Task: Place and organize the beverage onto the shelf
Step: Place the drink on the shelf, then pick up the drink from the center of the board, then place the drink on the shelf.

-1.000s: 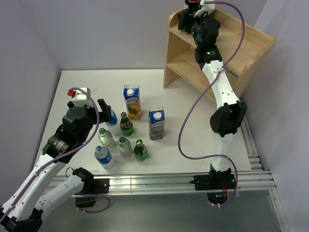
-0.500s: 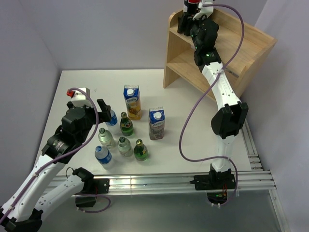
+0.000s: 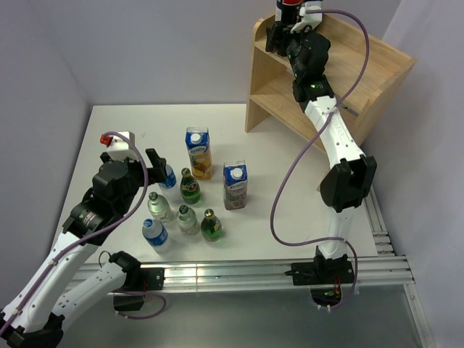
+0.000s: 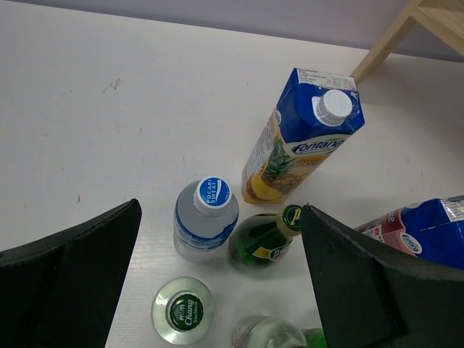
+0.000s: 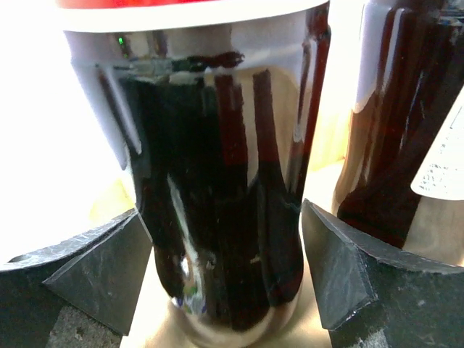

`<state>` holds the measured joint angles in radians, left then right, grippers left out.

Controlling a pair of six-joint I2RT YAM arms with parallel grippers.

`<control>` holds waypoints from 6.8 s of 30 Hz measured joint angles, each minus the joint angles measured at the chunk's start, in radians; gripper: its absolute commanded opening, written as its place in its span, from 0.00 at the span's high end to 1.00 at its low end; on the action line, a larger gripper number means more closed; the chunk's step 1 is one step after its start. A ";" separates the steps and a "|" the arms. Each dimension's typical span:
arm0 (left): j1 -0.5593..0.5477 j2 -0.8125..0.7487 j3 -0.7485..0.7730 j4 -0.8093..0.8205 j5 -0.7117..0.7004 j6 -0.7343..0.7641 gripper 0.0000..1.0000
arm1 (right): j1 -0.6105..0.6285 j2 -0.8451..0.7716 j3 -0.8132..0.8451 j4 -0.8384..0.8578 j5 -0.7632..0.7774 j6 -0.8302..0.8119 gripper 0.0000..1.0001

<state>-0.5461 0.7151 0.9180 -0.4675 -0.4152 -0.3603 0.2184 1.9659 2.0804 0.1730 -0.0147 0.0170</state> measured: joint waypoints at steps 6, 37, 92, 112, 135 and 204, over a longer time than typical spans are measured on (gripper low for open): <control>0.001 0.000 0.000 0.000 0.000 0.000 0.01 | 0.000 -0.030 -0.034 -0.005 -0.002 0.000 0.10; 0.003 -0.020 0.000 0.000 -0.050 -0.004 0.01 | 0.008 -0.360 -0.377 -0.074 -0.005 0.005 0.00; -0.039 0.501 0.458 -0.235 -0.006 -0.124 0.01 | 0.064 -1.108 -1.114 -0.538 -0.278 0.342 0.01; -0.077 0.948 0.734 -0.227 0.000 -0.100 0.01 | 0.092 -1.117 -1.113 -0.632 -0.201 0.338 0.00; -0.069 1.040 0.735 -0.227 0.003 -0.087 0.56 | 0.098 -1.112 -1.113 -0.628 -0.264 0.333 0.00; -0.072 0.187 0.703 -0.176 1.277 0.216 1.00 | 0.856 -0.884 -0.786 -0.480 -0.555 0.176 0.05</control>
<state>-0.6186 0.9024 1.6211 -0.6434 0.8619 -0.1444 1.0744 1.0817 1.2945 -0.3065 -0.5694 0.1928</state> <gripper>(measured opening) 0.732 0.944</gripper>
